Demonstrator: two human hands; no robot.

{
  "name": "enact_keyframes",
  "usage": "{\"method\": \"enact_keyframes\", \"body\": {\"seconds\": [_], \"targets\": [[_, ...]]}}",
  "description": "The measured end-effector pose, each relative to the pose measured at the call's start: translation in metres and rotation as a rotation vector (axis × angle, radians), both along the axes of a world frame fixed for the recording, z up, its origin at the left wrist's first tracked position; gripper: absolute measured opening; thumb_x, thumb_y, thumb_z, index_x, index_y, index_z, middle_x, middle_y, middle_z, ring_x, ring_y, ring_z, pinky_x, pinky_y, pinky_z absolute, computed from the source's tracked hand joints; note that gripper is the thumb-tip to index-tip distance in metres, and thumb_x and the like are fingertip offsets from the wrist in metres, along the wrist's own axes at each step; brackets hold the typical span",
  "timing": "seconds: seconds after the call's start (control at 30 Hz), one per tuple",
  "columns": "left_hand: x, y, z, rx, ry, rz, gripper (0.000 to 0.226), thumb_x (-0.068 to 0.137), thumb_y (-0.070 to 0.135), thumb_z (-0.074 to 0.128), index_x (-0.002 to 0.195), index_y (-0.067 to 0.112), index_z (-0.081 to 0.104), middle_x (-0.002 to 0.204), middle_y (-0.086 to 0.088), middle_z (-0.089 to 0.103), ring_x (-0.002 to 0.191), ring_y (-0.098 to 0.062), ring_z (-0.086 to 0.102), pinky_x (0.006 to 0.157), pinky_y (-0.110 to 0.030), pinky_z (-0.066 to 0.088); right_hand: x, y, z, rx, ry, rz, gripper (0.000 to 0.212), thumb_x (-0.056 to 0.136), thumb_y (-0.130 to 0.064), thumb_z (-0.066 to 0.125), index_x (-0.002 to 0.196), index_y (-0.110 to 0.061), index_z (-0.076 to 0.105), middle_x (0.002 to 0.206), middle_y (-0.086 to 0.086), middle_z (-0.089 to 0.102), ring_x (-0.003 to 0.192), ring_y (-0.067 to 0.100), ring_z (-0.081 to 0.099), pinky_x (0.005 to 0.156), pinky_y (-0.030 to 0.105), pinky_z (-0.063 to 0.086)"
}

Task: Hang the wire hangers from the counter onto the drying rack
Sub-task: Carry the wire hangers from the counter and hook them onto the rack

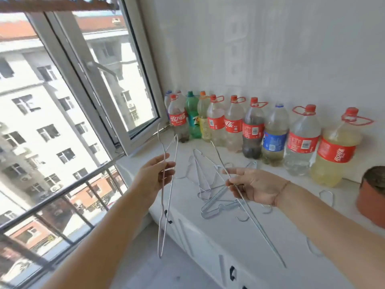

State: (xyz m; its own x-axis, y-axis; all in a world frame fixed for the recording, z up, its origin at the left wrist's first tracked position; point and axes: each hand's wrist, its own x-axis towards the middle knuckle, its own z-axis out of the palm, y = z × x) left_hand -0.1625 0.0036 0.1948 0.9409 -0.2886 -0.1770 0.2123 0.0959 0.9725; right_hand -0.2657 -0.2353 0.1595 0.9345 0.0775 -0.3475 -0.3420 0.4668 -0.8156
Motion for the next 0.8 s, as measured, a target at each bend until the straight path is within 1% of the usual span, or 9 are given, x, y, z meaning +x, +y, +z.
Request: {"method": "enact_keyframes", "body": {"seconds": [0.07,0.13,0.23,0.33,0.4,0.47,0.53,0.67,0.8], "targets": [[-0.021,0.033,0.013,-0.016,-0.016,0.05,0.022,0.096,0.005,0.046,0.11,0.013,0.06,0.081,-0.004,0.068,0.066,-0.014,0.061,0.06,-0.022,0.05,0.0,0.029,0.014,0.023,-0.039,0.061,0.035,0.09,0.005,0.048,0.121,-0.012,0.052,0.076,0.012,0.061,0.057,0.015,0.06,0.051,0.022,0.053],[-0.041,0.066,0.027,-0.03,-0.038,0.092,0.023,0.095,0.006,0.047,0.113,0.013,0.06,0.081,-0.005,0.07,0.067,-0.016,0.062,0.063,-0.024,0.05,0.001,0.06,0.031,0.022,-0.077,0.109,0.038,0.091,0.004,0.046,0.125,-0.013,0.05,0.076,0.012,0.06,0.056,0.015,0.06,0.051,0.023,0.053],[-0.069,0.119,0.047,-0.052,-0.062,0.14,0.028,0.094,0.007,0.049,0.121,0.013,0.057,0.081,-0.006,0.07,0.062,-0.015,0.061,0.055,-0.023,0.047,0.003,0.108,0.055,0.053,-0.127,0.178,0.037,0.092,0.005,0.044,0.124,-0.011,0.053,0.073,0.012,0.059,0.049,0.013,0.058,0.049,0.022,0.053],[-0.096,0.173,0.064,-0.096,-0.068,0.175,0.036,0.093,0.006,0.05,0.127,0.016,0.051,0.083,-0.009,0.069,0.056,-0.013,0.06,0.045,-0.021,0.044,0.005,0.158,0.081,0.092,-0.168,0.252,0.032,0.091,0.004,0.044,0.119,-0.006,0.057,0.074,0.012,0.064,0.049,0.012,0.06,0.049,0.02,0.054],[-0.114,0.209,0.075,-0.124,-0.06,0.205,0.039,0.091,0.006,0.05,0.128,0.019,0.049,0.082,-0.01,0.069,0.056,-0.014,0.058,0.043,-0.021,0.044,0.003,0.193,0.099,0.13,-0.187,0.314,0.027,0.089,0.004,0.045,0.109,-0.004,0.061,0.074,0.013,0.068,0.048,0.012,0.061,0.049,0.019,0.055],[-0.13,0.244,0.083,-0.145,-0.064,0.268,0.042,0.092,0.005,0.048,0.131,0.019,0.047,0.08,-0.01,0.071,0.054,-0.013,0.056,0.043,-0.021,0.042,0.003,0.229,0.115,0.171,-0.197,0.398,0.024,0.083,0.003,0.049,0.102,-0.003,0.062,0.074,0.013,0.069,0.048,0.012,0.062,0.048,0.019,0.054],[-0.143,0.278,0.091,-0.156,-0.087,0.35,0.043,0.093,0.004,0.046,0.135,0.017,0.044,0.076,-0.009,0.071,0.049,-0.012,0.055,0.044,-0.022,0.038,0.003,0.266,0.13,0.181,-0.208,0.482,0.028,0.076,0.002,0.053,0.103,-0.002,0.06,0.074,0.013,0.069,0.047,0.012,0.062,0.046,0.019,0.054],[-0.168,0.337,0.111,-0.188,-0.137,0.508,0.033,0.095,0.005,0.044,0.126,0.013,0.05,0.073,-0.008,0.071,0.045,-0.009,0.051,0.039,-0.018,0.034,0.003,0.338,0.156,0.181,-0.25,0.591,0.02,0.085,0.003,0.048,0.1,-0.001,0.061,0.064,0.012,0.066,0.042,0.01,0.06,0.041,0.018,0.052],[-0.177,0.392,0.136,-0.222,-0.153,0.617,0.02,0.095,0.006,0.044,0.111,0.009,0.056,0.071,-0.006,0.071,0.042,-0.008,0.05,0.034,-0.015,0.034,0.005,0.411,0.176,0.219,-0.326,0.708,0.028,0.075,0.0,0.053,0.102,-0.003,0.061,0.062,0.012,0.062,0.043,0.011,0.058,0.041,0.018,0.052]]}}
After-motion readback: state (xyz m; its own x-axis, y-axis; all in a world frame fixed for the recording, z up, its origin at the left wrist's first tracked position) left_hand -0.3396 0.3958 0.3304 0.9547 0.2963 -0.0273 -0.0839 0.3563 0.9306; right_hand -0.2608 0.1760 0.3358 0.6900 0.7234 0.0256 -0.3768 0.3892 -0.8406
